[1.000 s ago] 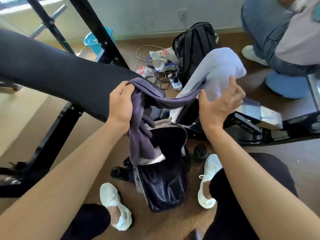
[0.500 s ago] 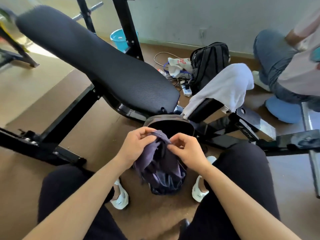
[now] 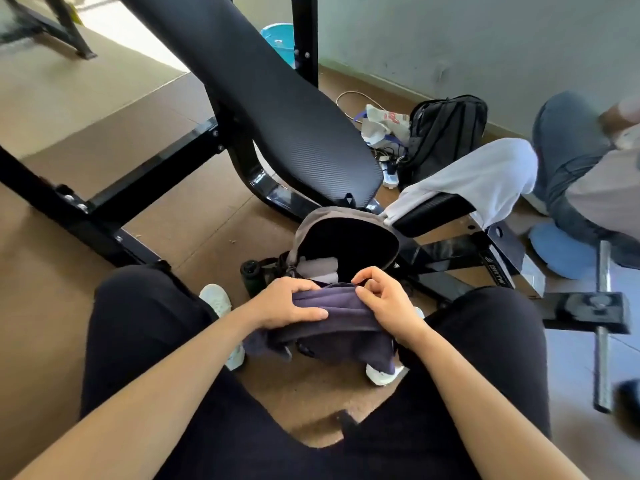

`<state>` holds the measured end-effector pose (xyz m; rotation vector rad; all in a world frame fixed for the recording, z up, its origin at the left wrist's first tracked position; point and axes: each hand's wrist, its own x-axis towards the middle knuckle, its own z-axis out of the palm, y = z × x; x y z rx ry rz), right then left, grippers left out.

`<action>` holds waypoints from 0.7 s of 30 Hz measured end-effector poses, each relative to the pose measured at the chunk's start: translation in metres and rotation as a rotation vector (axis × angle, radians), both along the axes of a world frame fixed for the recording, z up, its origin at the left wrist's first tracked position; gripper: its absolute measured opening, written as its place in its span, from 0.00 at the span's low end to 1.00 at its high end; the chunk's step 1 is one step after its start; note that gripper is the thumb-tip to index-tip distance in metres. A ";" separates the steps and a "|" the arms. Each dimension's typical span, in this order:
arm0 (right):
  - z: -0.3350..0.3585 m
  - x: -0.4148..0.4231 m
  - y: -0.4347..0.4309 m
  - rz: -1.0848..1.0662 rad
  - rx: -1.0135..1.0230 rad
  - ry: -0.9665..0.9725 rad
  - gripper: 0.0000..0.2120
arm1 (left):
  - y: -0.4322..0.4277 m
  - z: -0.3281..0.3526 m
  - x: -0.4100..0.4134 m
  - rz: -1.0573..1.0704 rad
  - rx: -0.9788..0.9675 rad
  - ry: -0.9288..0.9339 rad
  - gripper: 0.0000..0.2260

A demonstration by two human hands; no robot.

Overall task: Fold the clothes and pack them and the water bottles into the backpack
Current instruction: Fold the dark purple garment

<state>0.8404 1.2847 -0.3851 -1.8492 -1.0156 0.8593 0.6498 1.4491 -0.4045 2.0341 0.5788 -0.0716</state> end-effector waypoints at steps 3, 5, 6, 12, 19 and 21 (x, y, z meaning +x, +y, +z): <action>-0.002 -0.004 0.001 0.043 -0.048 -0.076 0.05 | -0.002 -0.001 0.003 0.072 -0.133 -0.065 0.20; -0.002 -0.005 0.002 0.051 -0.063 -0.084 0.05 | -0.001 -0.002 0.007 0.104 -0.184 -0.084 0.12; -0.002 -0.005 0.003 0.055 -0.073 -0.080 0.05 | -0.001 -0.002 0.008 0.103 -0.175 -0.086 0.09; -0.001 -0.003 0.006 0.152 -0.184 -0.045 0.05 | -0.006 0.003 0.012 0.023 -0.025 -0.155 0.02; -0.002 -0.003 0.017 -0.069 -0.119 0.150 0.08 | -0.009 0.003 0.011 0.013 0.058 -0.177 0.03; -0.001 0.001 0.016 -0.019 -0.226 -0.006 0.05 | -0.010 0.002 0.010 0.008 0.084 -0.165 0.03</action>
